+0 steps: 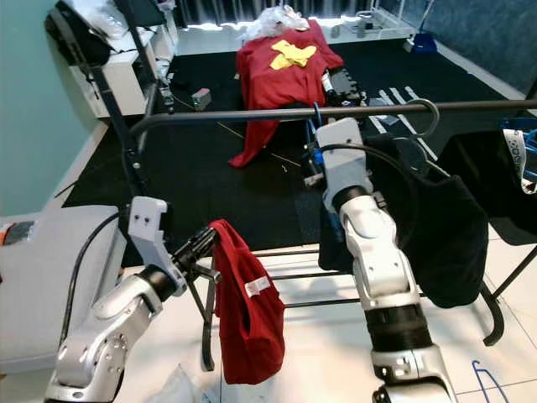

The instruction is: Hang hanger

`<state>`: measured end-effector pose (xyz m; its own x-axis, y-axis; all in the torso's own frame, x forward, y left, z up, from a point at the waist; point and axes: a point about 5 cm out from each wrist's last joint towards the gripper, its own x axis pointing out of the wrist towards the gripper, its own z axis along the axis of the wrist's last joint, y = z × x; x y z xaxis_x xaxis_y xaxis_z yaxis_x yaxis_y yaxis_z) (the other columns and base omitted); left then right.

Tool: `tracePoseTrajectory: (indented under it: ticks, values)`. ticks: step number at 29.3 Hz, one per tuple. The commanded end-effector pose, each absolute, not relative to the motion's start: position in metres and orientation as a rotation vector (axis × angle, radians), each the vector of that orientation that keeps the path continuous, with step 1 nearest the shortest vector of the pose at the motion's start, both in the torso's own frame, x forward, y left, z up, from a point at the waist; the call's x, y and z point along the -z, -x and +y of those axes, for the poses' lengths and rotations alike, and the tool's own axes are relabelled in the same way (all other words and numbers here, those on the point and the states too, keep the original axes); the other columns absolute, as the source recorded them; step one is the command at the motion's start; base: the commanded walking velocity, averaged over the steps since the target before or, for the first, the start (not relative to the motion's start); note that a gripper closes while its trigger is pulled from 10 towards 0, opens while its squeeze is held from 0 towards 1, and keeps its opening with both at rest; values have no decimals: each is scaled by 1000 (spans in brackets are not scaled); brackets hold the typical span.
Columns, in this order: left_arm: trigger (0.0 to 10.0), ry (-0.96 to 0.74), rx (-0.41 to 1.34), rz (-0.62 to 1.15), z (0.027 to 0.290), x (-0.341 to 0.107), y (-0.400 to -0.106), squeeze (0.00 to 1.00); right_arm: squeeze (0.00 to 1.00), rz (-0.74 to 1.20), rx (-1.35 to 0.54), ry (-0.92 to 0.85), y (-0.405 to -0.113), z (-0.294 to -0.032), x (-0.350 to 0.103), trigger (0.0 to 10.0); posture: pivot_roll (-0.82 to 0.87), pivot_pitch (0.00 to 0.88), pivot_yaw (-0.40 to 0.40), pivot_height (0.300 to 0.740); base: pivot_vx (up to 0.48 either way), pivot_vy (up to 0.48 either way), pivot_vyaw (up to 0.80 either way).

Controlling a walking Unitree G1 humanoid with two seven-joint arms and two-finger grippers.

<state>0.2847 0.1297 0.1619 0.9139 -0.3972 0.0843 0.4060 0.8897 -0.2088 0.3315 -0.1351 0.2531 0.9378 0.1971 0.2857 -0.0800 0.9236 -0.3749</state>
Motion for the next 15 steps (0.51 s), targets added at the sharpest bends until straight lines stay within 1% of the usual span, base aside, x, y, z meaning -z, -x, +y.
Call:
tracePoseTrajectory:
  ticks: [1,2,4,9,10,12,13,14,15]
  values:
    - [10000,237,394,-55,132,-167,-289,0,0,-418,-121,411,-323,-131,-265,10000,71,24,58,740,0,0,0]
    - [10000,256,399,-56,131,-170,-291,0,0,-462,-102,428,-317,-130,-271,10000,70,22,58,740,0,0,0]
    - [10000,279,409,-63,131,-171,-294,0,0,-517,-144,430,-308,-122,-267,10000,52,12,64,740,0,0,0]
    - [10000,290,404,-61,132,-169,-295,0,0,-504,-190,410,-307,-117,-259,10000,49,11,65,740,0,0,0]
    - [10000,299,380,-63,134,-167,-296,0,0,-450,-251,367,-306,-111,-246,10000,45,9,65,740,0,0,0]
    - [10000,299,380,-63,134,-167,-296,0,0,-450,-251,367,-306,-111,-246,10000,45,9,65,740,0,0,0]
    - [10000,304,301,-41,141,-160,-300,0,0,-283,-328,256,-311,-109,-206,10000,55,4,52,740,0,0,0]
    - [10000,304,301,-41,141,-160,-300,0,0,-283,-328,256,-311,-109,-206,10000,55,4,52,740,0,0,0]
    - [10000,315,197,18,150,-147,-303,0,0,-103,-398,162,-312,-108,-163,10000,56,2,50,740,0,0,0]
